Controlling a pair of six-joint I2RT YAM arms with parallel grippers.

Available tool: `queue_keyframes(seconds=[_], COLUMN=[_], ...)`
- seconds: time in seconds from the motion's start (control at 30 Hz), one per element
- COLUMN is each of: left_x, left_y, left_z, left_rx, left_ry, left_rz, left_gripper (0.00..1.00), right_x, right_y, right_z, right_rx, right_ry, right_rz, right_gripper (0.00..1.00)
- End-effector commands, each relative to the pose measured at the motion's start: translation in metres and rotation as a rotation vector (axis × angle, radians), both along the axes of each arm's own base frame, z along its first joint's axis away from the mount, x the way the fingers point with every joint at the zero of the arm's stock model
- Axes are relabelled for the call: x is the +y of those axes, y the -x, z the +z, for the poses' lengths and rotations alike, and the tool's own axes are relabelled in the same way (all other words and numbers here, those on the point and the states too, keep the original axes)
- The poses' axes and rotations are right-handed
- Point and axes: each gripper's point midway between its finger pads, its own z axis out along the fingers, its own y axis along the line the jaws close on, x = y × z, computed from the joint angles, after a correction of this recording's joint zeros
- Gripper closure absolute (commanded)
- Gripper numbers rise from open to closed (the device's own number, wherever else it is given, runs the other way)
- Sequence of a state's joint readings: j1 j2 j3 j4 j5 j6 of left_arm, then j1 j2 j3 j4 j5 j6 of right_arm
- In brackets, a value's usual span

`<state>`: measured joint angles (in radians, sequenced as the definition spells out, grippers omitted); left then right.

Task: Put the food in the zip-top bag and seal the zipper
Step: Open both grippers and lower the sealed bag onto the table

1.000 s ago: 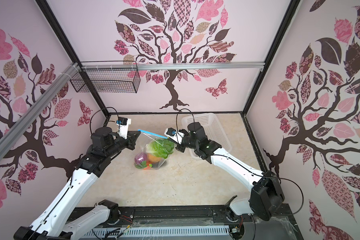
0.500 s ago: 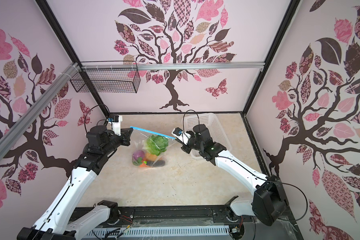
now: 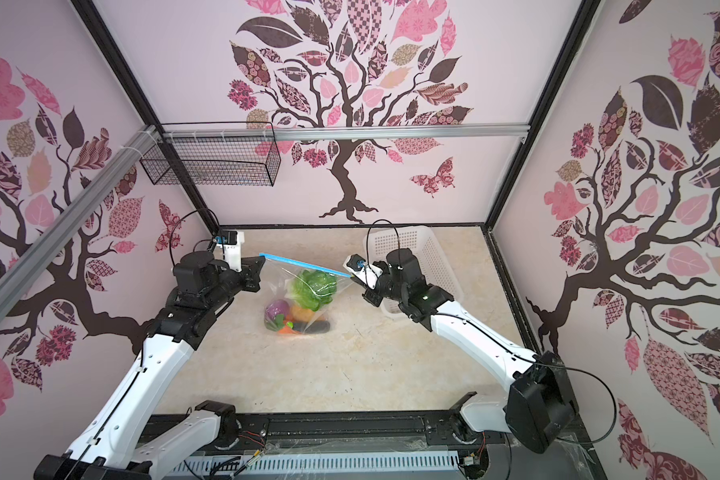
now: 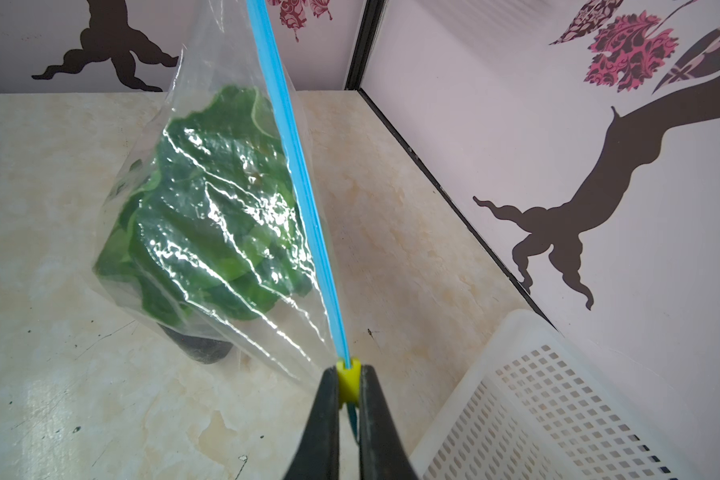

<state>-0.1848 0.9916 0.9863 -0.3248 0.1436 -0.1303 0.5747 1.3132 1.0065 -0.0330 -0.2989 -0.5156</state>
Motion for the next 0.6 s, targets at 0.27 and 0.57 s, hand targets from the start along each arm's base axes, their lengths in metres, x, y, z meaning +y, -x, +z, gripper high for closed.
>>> queue_keyframes(seconds=[0.27, 0.57], left_x=[0.015, 0.044], left_y=[-0.012, -0.009], left_z=[0.007, 0.008], left_rx=[-0.056, -0.069], left_ry=[0.033, 0.018], left_rz=[0.074, 0.239], left_gripper=[1.0, 0.02], right_x=[0.012, 0.032], right_y=[-0.004, -0.044], right_z=[0.022, 0.016], right_rx=[0.094, 0.108], right_ry=[-0.133, -0.173], right_rz=[0.049, 0.009], right_gripper=[1.0, 1.0])
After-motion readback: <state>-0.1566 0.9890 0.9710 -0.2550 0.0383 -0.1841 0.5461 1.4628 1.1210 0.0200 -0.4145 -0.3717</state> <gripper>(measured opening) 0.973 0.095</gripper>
